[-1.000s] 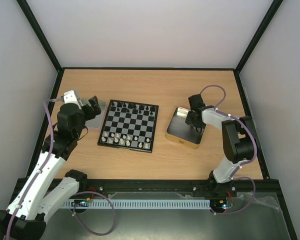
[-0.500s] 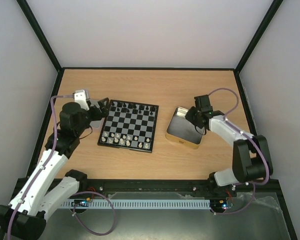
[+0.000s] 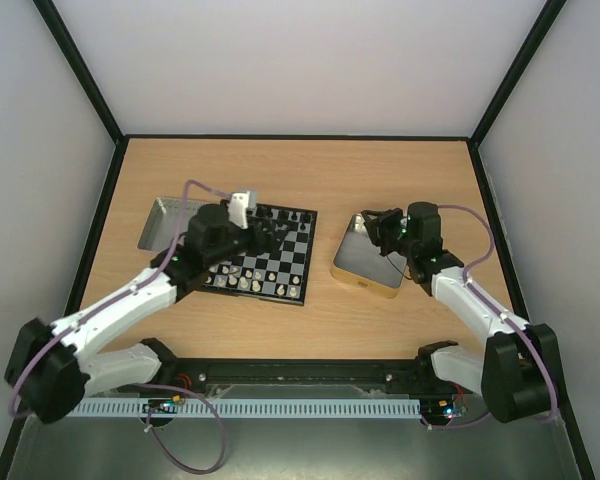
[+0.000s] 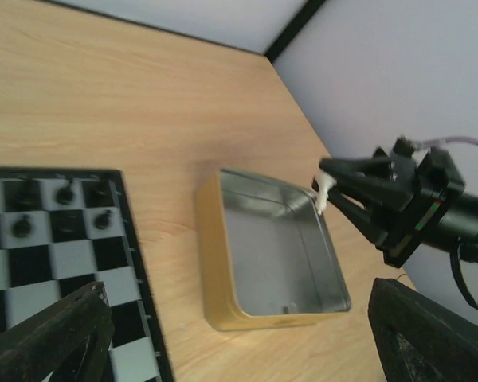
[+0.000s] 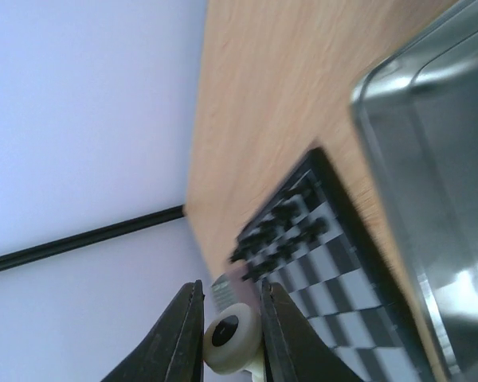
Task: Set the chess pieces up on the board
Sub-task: Place the chess piece on the chessboard.
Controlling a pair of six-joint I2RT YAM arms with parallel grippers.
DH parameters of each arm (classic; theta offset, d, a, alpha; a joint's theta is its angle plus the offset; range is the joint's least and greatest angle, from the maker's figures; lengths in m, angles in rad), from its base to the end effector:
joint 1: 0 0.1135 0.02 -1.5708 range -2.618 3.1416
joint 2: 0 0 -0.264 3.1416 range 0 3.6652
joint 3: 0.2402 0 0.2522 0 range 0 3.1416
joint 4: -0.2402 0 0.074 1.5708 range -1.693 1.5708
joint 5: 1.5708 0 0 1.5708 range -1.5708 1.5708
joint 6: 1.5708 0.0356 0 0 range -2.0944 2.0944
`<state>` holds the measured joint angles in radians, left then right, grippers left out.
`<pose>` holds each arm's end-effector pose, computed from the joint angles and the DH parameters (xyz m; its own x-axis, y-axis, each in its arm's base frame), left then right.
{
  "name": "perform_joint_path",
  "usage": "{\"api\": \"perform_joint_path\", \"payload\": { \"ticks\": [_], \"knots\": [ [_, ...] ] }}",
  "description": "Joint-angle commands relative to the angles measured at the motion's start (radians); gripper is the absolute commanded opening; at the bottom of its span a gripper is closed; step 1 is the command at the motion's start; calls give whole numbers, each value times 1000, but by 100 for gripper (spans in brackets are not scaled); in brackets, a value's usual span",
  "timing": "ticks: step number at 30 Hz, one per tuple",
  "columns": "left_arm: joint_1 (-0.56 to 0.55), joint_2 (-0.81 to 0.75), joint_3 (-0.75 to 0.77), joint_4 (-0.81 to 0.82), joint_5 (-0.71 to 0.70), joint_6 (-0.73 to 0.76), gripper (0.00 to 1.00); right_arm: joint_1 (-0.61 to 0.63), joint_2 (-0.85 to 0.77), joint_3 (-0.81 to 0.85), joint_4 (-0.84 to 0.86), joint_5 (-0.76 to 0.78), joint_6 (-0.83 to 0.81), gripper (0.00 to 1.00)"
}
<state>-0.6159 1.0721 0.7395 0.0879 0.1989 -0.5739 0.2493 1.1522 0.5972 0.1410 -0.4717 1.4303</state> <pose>0.2004 -0.1505 0.2957 -0.5585 -0.2568 -0.7888 0.4996 0.6549 -0.5669 0.2376 0.0772 0.2341 -0.6714 0.7392 0.0528 0.2988 0.2048 0.9321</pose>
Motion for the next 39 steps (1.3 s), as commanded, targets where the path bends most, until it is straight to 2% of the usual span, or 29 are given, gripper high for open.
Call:
{"api": "perform_joint_path", "payload": {
  "ticks": [1,5,10,13,16,23,25,37,39],
  "knots": [
    [-92,136,15,204,15,-101,87,19,-44,-36,192,-108,215,17],
    [-149,226,53,290,17,-134,79,72,-60,-84,311,-135,359,17],
    [-162,236,31,361,26,-143,69,157,-21,-106,461,-164,468,18],
    [-163,232,18,349,27,-147,66,202,20,-88,499,-158,486,18],
    [-163,225,-5,338,7,-162,58,242,59,-71,567,-148,514,18],
    [-163,210,-31,372,16,-184,53,313,133,-30,605,-123,533,17],
    [-163,211,-37,372,17,-187,49,323,147,-26,621,-125,541,17],
    [-162,203,-39,359,-11,-167,8,344,160,-16,597,-127,507,17],
    [-162,196,-31,321,-28,-152,5,344,154,-9,557,-124,455,22]
  ]
}}
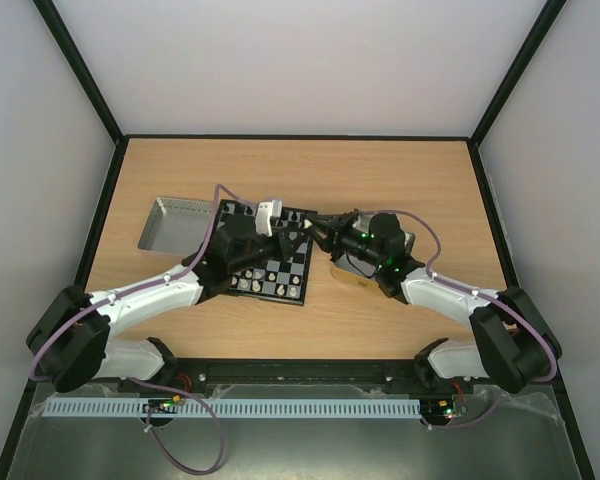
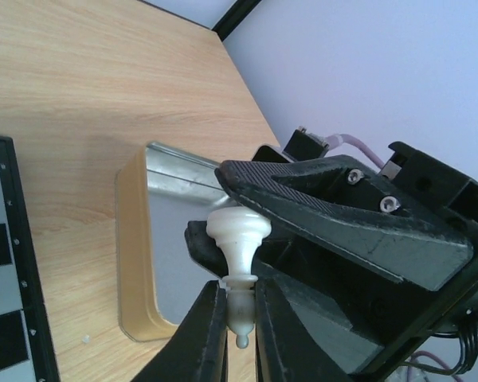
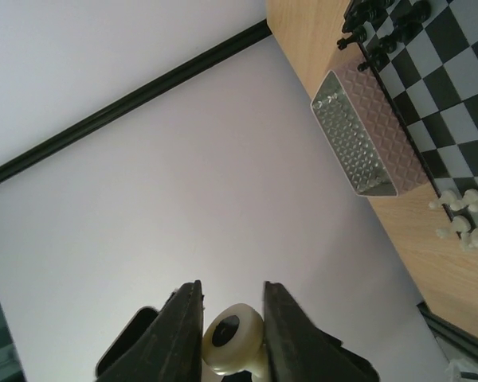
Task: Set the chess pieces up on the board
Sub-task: Place the chess piece on the chessboard.
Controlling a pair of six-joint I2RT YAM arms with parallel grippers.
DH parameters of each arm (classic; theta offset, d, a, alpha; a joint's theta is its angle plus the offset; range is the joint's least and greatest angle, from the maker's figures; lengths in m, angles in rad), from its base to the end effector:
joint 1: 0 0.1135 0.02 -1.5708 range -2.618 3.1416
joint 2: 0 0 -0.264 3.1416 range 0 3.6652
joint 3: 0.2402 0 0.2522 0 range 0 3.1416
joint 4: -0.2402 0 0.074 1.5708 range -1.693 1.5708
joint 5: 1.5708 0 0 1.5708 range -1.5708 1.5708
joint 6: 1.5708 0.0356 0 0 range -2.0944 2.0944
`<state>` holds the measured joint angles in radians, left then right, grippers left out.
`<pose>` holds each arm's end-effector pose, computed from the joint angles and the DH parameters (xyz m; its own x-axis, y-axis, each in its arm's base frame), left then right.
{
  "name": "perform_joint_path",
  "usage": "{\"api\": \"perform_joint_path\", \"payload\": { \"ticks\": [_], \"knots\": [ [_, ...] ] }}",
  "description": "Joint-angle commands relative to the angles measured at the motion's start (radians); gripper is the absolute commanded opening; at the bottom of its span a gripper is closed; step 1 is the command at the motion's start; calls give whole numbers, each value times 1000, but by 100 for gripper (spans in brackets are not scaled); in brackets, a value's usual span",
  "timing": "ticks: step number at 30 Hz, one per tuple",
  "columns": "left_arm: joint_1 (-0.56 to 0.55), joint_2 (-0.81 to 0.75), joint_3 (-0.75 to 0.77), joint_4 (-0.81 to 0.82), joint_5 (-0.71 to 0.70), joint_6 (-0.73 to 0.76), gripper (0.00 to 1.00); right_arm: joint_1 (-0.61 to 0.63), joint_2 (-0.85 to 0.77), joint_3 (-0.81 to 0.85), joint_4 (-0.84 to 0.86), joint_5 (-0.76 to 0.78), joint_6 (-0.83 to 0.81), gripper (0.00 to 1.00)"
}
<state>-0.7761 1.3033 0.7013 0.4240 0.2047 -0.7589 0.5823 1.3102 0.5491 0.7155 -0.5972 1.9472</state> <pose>0.2042 -0.2106 0.2596 -0.6619 -0.2944 -0.6894 0.5143 0.4907 -0.7034 0.2179 0.1674 0.2384 -0.8452 0.3642 0.3910 0.3750 -0.1170 0.9196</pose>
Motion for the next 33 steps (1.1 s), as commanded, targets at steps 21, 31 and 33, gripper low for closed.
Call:
{"api": "perform_joint_path", "payload": {
  "ticks": [21,31,33],
  "knots": [
    [18,-204,148,-479,124,400,2,-1,-73,283,-620,-327,-1129,34],
    [43,-228,138,-441,157,366,2,-1,-127,203,-441,-354,-955,12],
    [43,-227,136,-417,146,326,10,-1,-137,175,-358,-332,-861,10]
  ]
}}
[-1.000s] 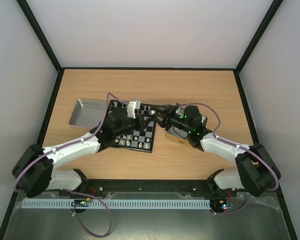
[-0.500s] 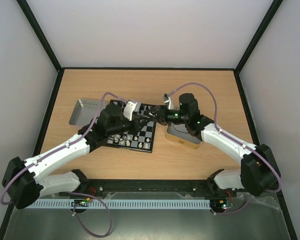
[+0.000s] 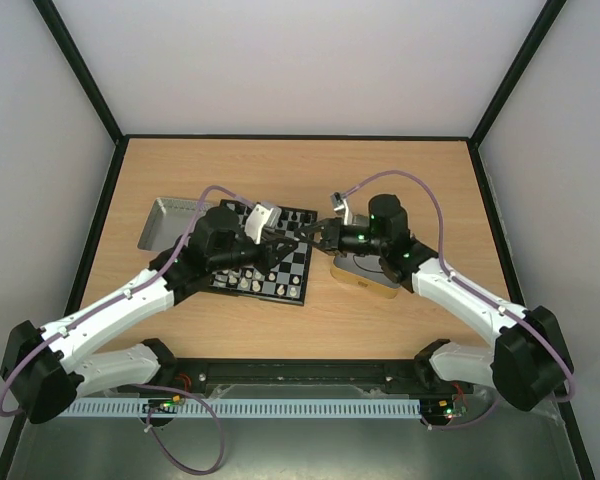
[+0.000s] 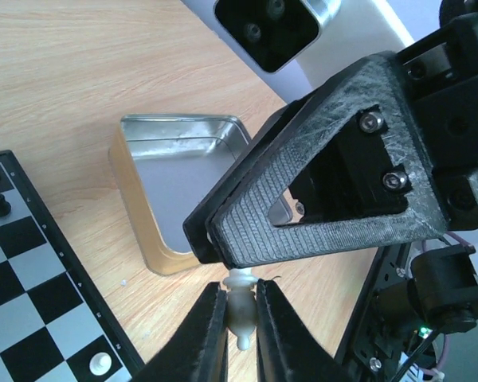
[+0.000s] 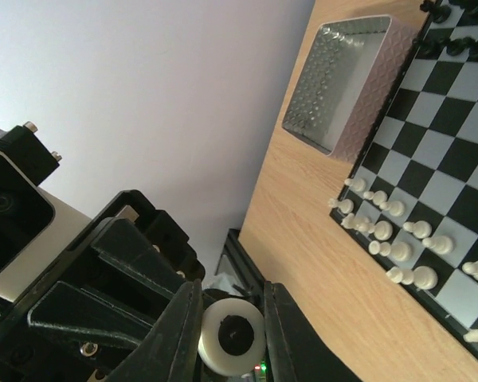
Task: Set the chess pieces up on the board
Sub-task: Place the chess piece on the chessboard.
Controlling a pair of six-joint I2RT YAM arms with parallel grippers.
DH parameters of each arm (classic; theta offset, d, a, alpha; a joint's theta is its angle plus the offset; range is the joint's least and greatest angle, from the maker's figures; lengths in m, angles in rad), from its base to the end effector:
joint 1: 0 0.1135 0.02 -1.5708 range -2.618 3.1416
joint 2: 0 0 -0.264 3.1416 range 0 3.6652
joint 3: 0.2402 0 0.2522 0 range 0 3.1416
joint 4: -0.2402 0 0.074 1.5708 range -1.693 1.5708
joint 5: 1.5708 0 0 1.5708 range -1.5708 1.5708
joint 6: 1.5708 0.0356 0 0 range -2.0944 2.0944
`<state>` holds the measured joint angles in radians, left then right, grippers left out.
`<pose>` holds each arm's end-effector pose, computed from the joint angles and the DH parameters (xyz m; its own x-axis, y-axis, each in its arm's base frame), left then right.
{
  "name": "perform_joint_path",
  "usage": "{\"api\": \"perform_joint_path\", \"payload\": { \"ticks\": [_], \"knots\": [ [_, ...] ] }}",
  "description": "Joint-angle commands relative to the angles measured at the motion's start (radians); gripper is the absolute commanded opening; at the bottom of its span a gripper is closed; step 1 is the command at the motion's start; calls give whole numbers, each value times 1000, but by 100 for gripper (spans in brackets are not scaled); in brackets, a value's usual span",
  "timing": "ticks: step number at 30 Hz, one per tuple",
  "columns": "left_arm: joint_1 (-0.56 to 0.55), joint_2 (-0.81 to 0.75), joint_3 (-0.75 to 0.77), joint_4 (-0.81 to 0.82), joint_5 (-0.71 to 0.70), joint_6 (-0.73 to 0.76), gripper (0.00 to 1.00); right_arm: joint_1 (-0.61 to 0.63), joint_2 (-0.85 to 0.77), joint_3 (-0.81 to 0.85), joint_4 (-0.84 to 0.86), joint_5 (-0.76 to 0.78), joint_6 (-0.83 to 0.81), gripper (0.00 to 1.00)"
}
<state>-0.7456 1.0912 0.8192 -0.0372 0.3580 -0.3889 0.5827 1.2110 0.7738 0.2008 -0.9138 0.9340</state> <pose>0.1771 -0.1805 0.3070 -0.5408 0.0160 -0.8410 0.7301 0.5055 -0.4598 0.2078 0.1707 0.2888 -0.9033 -0.0072 -0.4290 -0.4248 0.1550 0.8919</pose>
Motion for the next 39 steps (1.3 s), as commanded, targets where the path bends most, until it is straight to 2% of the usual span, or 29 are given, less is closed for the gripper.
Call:
{"api": "perform_joint_path", "payload": {
  "ticks": [1,3,4,6,8,15,23,29,32,36,39],
  "knots": [
    [14,-17,15,61,-14,-73,20,-1,-42,-66,200,3,194,10],
    [15,-22,-6,123,-29,-140,45,-1,-46,-98,310,54,301,10],
    [15,-27,-26,166,-35,-176,52,-1,-42,-114,370,75,358,10],
    [15,-40,-71,279,-54,-244,60,-1,-33,-141,477,121,469,10],
    [16,-42,-107,360,-62,-302,61,0,-24,-159,561,154,552,10],
    [16,-36,-141,466,-58,-358,48,2,-2,-153,595,179,615,10],
    [15,-16,-143,525,-46,-355,51,11,31,-158,609,153,633,10],
    [15,12,-128,532,-36,-342,30,12,39,-159,618,136,641,10],
    [15,12,-128,530,-49,-336,26,12,39,-162,619,131,641,10],
    [15,4,-134,530,-57,-310,17,14,52,-160,609,110,620,9],
    [15,1,-143,514,-67,-286,20,14,68,-159,598,88,604,8]
  ]
}}
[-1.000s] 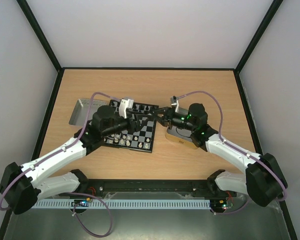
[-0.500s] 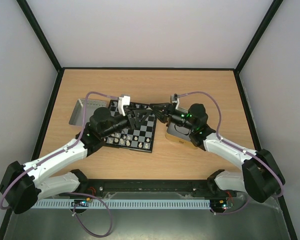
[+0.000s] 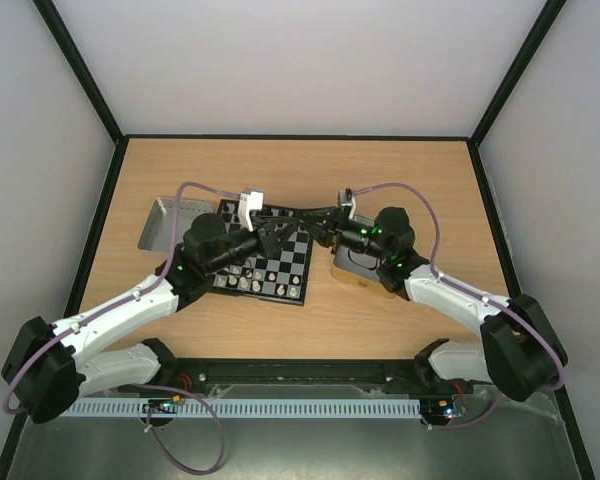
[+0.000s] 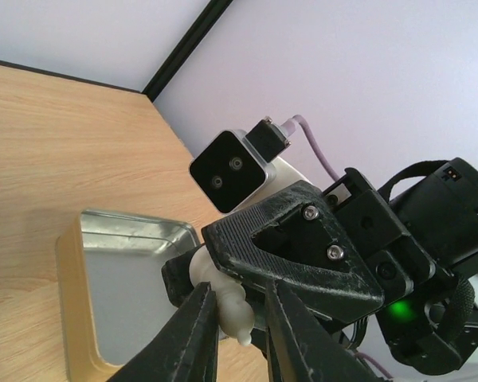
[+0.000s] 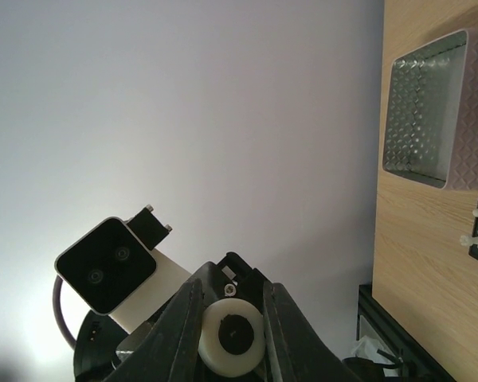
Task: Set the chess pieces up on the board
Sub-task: Place the chess piece on the chessboard.
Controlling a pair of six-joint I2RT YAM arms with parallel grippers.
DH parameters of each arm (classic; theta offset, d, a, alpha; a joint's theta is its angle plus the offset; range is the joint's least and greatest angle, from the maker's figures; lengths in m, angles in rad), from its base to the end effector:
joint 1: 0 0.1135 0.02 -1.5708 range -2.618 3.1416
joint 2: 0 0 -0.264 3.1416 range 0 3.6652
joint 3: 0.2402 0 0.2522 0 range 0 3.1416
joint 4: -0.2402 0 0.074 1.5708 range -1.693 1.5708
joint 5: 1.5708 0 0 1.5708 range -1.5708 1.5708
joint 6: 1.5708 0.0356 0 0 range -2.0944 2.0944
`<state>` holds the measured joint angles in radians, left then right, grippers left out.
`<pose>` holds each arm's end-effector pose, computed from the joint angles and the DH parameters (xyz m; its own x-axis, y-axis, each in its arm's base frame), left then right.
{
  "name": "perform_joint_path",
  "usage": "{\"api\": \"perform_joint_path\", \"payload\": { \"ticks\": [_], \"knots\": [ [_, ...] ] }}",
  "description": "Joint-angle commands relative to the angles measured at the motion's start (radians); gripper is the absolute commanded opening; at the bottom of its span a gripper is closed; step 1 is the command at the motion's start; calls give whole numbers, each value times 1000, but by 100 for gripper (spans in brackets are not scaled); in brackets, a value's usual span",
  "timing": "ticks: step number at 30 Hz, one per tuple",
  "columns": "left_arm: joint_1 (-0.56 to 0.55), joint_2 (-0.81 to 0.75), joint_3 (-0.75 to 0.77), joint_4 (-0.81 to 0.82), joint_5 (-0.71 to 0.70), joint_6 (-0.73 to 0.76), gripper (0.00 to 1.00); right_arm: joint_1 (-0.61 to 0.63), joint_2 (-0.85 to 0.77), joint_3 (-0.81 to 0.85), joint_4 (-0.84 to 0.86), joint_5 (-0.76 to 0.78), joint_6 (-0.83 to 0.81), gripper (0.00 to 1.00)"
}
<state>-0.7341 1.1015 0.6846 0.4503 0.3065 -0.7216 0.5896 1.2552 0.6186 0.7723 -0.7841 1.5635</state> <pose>0.1834 -0.1800 0.3082 -0.5512 -0.3509 -0.7570 0.6640 0.3650 -0.6526 0.2096 0.1705 0.2805 -0.9744 0.2000 -0.1028 -0.1196 -0.0738 0.9901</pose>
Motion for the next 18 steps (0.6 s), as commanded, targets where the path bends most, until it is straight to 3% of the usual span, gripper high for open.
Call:
{"api": "perform_joint_path", "payload": {
  "ticks": [1,7,13,18],
  "knots": [
    [4,-10,-8,21,-18,55,20,7,29,-5,27,-47,-26,8],
    [4,-15,-4,-12,-40,79,8,6,31,-8,11,-55,-36,10],
    [4,-49,47,-302,-84,124,3,7,-7,58,-289,34,-242,49],
    [3,-74,129,-737,-124,173,3,4,-33,139,-625,272,-467,62]
  ]
}}
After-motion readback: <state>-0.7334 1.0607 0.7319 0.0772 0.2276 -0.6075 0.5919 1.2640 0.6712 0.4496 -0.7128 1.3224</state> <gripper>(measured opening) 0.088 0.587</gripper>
